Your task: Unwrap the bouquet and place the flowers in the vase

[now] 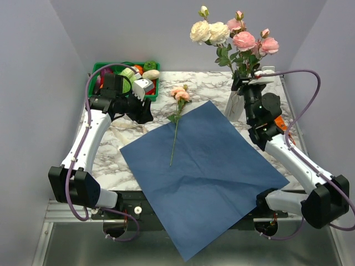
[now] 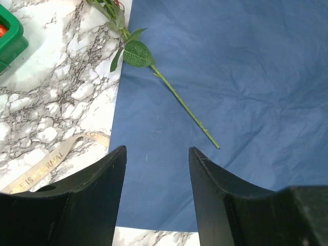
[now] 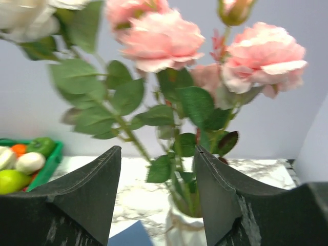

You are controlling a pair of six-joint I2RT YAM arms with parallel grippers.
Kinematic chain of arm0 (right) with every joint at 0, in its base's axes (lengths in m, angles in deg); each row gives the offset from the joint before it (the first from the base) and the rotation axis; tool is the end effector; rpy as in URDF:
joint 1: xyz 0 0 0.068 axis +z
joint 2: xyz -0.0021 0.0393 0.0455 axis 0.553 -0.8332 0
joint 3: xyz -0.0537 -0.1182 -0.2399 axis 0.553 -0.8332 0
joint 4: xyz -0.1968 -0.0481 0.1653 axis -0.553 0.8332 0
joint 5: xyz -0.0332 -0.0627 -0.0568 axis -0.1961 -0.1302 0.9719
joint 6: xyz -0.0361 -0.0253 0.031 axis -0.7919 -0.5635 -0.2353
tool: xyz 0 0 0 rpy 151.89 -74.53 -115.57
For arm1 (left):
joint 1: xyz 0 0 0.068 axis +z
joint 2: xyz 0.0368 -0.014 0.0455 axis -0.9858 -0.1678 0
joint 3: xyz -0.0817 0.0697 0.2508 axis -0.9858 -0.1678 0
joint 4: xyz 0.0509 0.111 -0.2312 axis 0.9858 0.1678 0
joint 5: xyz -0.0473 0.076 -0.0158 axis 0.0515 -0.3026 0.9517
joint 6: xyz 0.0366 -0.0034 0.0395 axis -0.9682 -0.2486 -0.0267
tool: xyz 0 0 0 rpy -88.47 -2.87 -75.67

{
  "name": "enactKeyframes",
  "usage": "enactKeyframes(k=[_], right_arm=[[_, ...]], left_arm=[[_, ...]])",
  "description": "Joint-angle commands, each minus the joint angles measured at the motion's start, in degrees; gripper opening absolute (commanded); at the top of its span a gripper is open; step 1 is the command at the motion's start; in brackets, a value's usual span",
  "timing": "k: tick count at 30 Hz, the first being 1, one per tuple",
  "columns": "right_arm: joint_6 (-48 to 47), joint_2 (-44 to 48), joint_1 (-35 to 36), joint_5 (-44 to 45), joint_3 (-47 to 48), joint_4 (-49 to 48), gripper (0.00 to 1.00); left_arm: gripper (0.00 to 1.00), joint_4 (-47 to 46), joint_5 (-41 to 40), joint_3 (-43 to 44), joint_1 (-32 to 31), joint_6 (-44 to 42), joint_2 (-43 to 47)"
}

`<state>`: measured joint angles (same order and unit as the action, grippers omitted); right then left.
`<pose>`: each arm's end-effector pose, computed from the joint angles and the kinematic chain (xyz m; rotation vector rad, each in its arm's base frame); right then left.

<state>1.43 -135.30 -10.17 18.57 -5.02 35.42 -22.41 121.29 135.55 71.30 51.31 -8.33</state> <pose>0.2654 0.1014 0.3889 -0.0236 1.2788 0.0308 0.2814 -0.0661 0.3564 0.8131 2.1583 -0.6791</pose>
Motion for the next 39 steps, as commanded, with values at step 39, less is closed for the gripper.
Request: enactKeyframes(k=[39], right_arm=[[39.75, -63.81, 22.57, -0.07, 57.03, 74.10, 0.67]], left_arm=[[0.61, -0.39, 1.96, -2.05, 0.51, 0.16, 4.38]])
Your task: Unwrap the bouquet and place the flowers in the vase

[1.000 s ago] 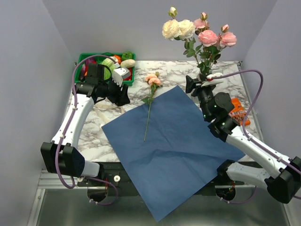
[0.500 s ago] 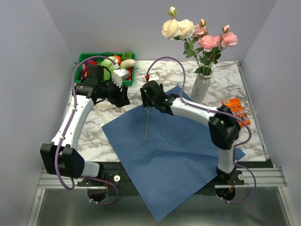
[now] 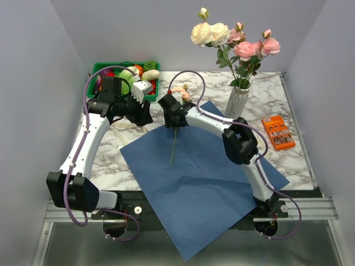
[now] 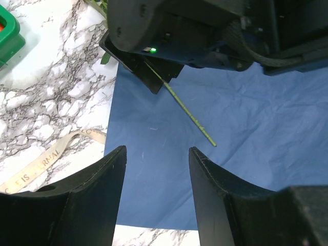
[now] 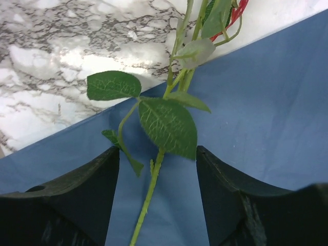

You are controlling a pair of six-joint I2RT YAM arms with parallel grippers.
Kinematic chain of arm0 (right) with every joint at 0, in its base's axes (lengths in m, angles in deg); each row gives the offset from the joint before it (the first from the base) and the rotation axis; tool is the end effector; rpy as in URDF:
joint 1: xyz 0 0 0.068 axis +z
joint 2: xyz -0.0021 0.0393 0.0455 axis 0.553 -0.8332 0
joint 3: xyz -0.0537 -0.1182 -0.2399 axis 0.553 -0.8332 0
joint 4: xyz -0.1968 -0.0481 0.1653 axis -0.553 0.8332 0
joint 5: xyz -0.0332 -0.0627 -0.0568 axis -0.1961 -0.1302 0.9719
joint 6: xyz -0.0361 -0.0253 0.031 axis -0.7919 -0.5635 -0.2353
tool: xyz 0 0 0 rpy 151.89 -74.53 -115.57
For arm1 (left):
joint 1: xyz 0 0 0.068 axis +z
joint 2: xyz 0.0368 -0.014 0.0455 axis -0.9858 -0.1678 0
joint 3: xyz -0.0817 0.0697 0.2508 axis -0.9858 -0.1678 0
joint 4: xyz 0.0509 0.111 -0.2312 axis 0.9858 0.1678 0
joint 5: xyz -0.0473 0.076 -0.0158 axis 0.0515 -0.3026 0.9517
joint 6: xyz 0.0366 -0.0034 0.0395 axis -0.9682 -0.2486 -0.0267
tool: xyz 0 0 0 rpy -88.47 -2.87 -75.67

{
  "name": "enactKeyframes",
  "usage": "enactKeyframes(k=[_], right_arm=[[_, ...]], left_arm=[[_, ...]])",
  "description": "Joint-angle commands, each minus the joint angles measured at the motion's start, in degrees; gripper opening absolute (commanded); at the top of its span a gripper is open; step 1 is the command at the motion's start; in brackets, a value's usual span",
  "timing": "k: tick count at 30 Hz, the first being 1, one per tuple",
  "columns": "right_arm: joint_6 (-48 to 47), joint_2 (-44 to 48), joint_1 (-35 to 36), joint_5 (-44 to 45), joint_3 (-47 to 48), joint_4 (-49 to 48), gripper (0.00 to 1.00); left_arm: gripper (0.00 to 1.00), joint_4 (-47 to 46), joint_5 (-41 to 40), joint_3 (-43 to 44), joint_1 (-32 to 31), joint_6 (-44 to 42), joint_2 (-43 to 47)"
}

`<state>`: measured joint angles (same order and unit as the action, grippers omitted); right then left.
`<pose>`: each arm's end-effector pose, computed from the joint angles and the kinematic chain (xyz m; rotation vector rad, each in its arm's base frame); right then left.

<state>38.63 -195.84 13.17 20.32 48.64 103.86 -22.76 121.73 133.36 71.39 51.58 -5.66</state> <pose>0.3515 0.3540 0.1884 -0.2032 2.4598 0.0747 0.2700 -0.0641 0.3572 0.8105 2.1439 -0.6841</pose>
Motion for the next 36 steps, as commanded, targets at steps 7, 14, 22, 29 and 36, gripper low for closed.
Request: enactKeyframes(k=[7, 14, 22, 29, 36], right_arm=[[3.60, -5.91, -1.48, -3.50, 5.05, 6.02, 0.59], [4.22, -6.17, -1.57, -3.76, 3.99, 4.09, 0.34], [5.18, -1.63, -1.48, -3.94, 1.01, 1.28, 0.01], [3.00, 12.60, -1.48, -0.34, -8.39, -10.14, 0.01], [-16.14, 32.45, 0.01, -8.19, -22.44, -34.70, 0.01]], left_arm=[[0.61, -0.04, 1.52, -0.56, 0.51, -1.07, 1.97], [0.61, 0.48, 1.17, -0.83, 0.69, -2.48, 2.24], [0.61, 0.75, 1.26, -1.01, 0.95, -3.27, 2.15], [0.61, 0.04, 4.50, -0.13, 2.97, -1.61, 1.27], [0.61, 0.66, 6.80, 2.60, 6.75, 0.77, -0.40]])
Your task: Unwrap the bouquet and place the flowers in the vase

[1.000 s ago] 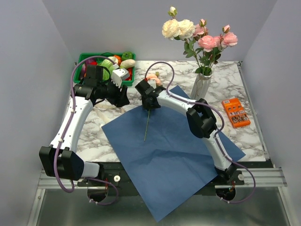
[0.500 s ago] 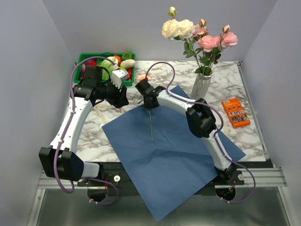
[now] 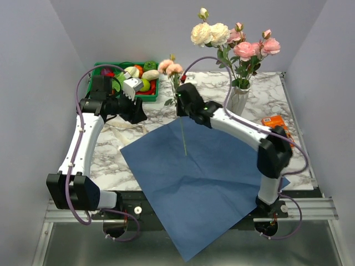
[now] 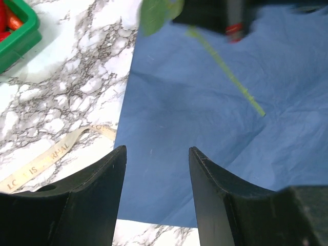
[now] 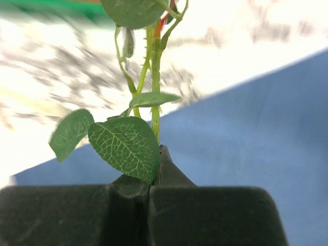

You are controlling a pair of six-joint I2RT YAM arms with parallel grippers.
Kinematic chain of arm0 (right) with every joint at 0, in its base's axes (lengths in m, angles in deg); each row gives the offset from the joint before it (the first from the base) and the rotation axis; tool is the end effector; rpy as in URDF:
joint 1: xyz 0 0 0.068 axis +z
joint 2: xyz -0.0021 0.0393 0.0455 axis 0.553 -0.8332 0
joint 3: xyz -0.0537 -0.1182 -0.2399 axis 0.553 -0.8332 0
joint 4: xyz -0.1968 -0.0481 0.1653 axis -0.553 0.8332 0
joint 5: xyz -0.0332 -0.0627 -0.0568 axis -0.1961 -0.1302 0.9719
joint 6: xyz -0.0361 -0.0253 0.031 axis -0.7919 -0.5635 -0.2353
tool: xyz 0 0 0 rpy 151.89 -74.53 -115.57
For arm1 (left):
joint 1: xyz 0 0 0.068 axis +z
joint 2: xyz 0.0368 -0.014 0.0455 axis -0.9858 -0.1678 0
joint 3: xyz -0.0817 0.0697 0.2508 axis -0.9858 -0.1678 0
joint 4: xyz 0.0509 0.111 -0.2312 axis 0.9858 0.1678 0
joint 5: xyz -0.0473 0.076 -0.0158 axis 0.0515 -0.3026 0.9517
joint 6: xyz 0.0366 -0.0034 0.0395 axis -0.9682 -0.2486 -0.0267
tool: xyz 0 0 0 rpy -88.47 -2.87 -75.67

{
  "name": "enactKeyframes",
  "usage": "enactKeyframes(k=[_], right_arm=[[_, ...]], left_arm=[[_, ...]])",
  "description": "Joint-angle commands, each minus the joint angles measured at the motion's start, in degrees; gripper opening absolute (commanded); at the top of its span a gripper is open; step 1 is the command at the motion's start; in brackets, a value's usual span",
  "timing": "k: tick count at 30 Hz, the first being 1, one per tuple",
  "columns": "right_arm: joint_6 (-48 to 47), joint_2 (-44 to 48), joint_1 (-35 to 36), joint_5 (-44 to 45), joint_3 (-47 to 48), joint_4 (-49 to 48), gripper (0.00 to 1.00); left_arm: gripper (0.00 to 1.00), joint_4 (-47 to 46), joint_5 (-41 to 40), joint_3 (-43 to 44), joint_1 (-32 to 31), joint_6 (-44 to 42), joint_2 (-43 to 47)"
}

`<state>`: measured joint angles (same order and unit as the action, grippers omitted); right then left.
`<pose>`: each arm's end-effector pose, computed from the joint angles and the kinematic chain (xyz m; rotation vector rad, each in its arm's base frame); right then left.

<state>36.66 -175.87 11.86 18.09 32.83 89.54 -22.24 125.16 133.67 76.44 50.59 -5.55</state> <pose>0.3228 0.3105 0.2757 -0.1370 2.2188 0.3282 0.2725 -0.0416 0.3597 0.7503 2.1310 -0.6982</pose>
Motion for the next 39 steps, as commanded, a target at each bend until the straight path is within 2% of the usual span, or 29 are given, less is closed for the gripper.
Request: enactKeyframes(k=[1, 2, 10, 14, 17, 21, 24, 29, 36, 39], right_arm=[[-17.34, 14.61, 1.76, -7.14, -8.66, -23.49, 0.01], [-22.94, 16.81, 2.20, -7.59, -10.94, -25.52, 0.01], [-44.42, 31.85, 2.47, -12.17, -13.95, -39.68, 0.01], [-57.22, 35.72, 2.21, -5.15, -12.12, -47.76, 0.01], [-62.79, 36.16, -0.86, 0.22, -11.23, -56.99, 0.01], [-59.22, 35.81, -11.38, 3.13, -11.93, -63.22, 0.01], [-58.24, 34.85, -15.70, 4.52, -14.56, -68.05, 0.01], [-54.04, 32.83, -20.64, 5.67, -18.08, -72.30, 0.01], [-44.89, 30.54, -26.00, 6.29, -20.90, -72.12, 0.01], [-38.04, 30.10, -28.54, 4.01, -22.48, -71.07, 0.01]], left_arm=[[0.61, -0.21, 3.37, 2.29, 2.23, 2.11, -0.51], [0.61, -0.48, 3.45, 2.29, 2.49, 2.72, -0.51], [0.59, -4.26, 4.68, 1.32, 3.37, 6.15, 0.20], [0.60, -3.38, 4.68, 2.29, 3.46, 5.80, -0.51], [0.60, -3.47, 4.42, 2.12, 3.46, 5.54, -0.60], [0.60, -3.64, 4.68, 2.12, 3.37, 6.06, -0.77], [0.60, -3.21, 5.82, 2.47, 3.37, 6.33, -0.86], [0.60, -3.56, 5.56, 2.47, 3.37, 5.89, -0.77], [0.60, -2.85, 4.86, 3.00, 3.37, 4.57, -1.65], [0.60, -2.85, 4.95, 3.26, 3.46, 4.48, -2.09]])
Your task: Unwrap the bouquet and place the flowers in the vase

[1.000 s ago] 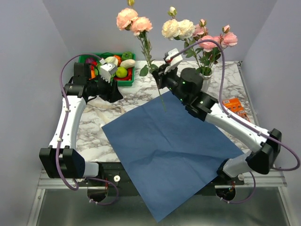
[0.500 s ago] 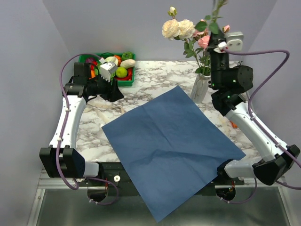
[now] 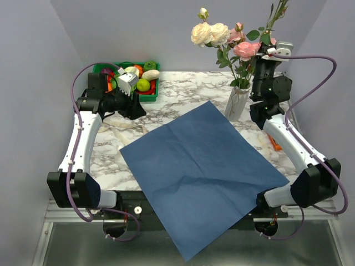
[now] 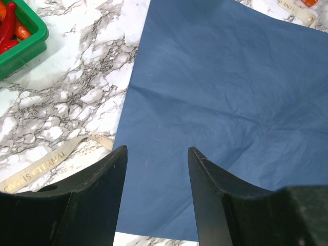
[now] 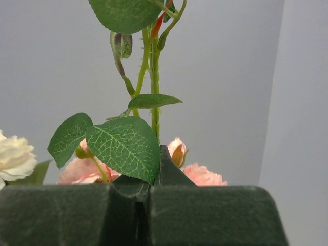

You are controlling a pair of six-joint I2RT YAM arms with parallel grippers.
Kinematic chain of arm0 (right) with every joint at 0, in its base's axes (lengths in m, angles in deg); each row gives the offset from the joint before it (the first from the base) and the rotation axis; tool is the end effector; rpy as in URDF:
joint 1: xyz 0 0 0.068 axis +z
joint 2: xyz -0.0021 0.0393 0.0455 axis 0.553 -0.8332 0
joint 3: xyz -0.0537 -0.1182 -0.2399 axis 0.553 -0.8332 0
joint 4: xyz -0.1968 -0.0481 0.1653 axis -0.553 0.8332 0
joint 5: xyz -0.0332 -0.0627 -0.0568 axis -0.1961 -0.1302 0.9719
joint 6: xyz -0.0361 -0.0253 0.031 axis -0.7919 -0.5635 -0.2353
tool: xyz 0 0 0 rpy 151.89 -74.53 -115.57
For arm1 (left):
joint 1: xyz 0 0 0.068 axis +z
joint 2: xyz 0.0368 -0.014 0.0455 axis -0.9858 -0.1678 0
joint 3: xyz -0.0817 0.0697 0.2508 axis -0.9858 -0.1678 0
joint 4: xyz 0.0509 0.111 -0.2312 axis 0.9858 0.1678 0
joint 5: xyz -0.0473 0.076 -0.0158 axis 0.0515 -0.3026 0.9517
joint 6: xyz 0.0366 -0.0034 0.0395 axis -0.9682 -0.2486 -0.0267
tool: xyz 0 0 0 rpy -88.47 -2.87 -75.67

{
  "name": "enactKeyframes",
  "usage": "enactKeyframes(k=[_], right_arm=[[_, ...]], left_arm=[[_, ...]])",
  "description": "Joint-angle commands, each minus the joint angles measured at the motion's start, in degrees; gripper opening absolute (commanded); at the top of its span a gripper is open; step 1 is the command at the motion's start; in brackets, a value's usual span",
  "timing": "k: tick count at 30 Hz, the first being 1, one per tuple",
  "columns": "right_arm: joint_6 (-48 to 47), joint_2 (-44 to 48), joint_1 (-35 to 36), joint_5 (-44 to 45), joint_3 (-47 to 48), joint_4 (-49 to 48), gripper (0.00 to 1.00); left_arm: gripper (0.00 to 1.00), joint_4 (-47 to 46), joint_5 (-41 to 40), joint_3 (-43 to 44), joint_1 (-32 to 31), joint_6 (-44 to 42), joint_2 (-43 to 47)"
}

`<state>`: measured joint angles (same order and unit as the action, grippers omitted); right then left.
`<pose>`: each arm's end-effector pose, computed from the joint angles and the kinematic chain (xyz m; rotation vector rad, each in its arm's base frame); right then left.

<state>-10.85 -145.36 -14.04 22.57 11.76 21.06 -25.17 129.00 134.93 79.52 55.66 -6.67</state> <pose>0.2952 0.0891 0.4644 0.0875 0.9584 -0.1763 0.2820 -0.0288 0.3663 0.6376 2.1039 -0.7681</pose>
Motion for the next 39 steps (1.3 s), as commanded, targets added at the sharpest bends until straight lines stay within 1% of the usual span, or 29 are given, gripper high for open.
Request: enactKeyframes(k=[1, 11, 17, 24, 28, 31, 34, 35, 37, 38, 39], right_arm=[[10.36, -0.85, -2.92, -1.08, -1.41, -2.24, 0.01], [10.37, -4.80, -3.01, -1.44, -2.03, -3.47, 0.01], [10.19, -5.77, -3.09, -0.22, -5.54, -4.70, 0.01], [12.74, -3.05, -3.00, -0.56, -13.09, -3.91, 0.01], [15.55, -0.68, -2.92, -3.19, -15.47, 0.30, 0.01], [18.36, 0.90, -2.66, -3.64, -17.31, 3.47, 0.07], [20.48, 4.15, -1.69, -4.17, -20.56, 4.96, 0.31], [20.91, 5.64, -1.51, -4.60, -21.18, 5.58, 0.37], [21.27, 6.88, -0.99, -5.13, -22.76, 7.42, 0.44], [22.05, 7.32, -0.98, -5.39, -23.12, 8.39, 0.52], [22.32, 8.19, -0.98, -5.92, -23.29, 10.05, 0.56]], left_arm=[[0.60, 0.42, 1.19, 2.17, 0.29, -0.68, -1.15], [0.60, 1.92, 0.93, 2.96, 0.38, -2.35, -1.15], [0.60, 2.36, 0.66, 3.22, 0.38, -2.79, -1.50], [0.60, 2.18, 0.49, 3.31, 0.29, -2.26, -1.68], [0.61, 0.52, -1.79, 3.05, 0.29, -0.59, -1.59], [0.61, 0.86, -2.77, 3.05, 0.29, -0.15, -2.12], [0.61, 1.13, -2.42, 2.78, 0.38, -0.41, -1.77], [0.61, 0.87, -2.41, 2.61, 0.38, -0.41, -1.59], [0.61, 0.87, -2.59, 2.43, 0.29, -0.24, -1.07], [0.61, 1.04, -2.50, 2.52, 0.29, -0.15, -0.98], [0.61, 1.22, -2.42, 2.61, 0.38, -0.06, -0.80]])
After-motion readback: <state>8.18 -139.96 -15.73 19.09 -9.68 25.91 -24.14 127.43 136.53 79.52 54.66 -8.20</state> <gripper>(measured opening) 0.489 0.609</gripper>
